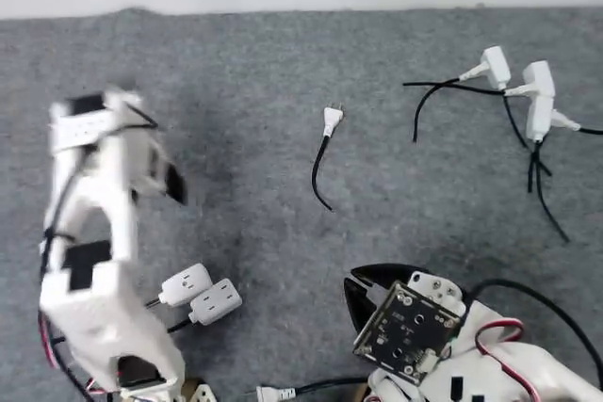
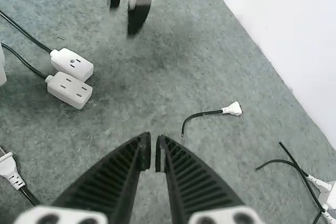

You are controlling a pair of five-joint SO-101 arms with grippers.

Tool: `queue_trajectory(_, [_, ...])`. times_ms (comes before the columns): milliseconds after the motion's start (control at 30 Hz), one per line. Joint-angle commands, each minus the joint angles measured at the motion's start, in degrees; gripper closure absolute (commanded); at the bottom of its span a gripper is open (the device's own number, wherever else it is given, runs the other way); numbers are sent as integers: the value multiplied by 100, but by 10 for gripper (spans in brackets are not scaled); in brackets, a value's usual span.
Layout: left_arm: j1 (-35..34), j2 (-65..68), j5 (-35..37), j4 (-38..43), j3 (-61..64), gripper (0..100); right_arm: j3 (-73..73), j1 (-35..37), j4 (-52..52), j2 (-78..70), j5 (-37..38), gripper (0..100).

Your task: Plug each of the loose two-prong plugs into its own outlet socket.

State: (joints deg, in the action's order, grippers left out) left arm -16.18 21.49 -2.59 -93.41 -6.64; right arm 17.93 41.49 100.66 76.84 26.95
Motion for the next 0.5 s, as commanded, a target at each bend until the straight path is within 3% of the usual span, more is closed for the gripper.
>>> queue_trajectory(0, [-114,-1793,220,-747,-1349,712,18,-541,198,-48,-18,984])
queue_trajectory(200, [202,-5160,-167,-721,-330,712,484,-1613,180,-31,-9,984])
queue_trajectory(467, [308,-8949,-598,-264,3310,712,1556,-1807,180,1420,-9,984])
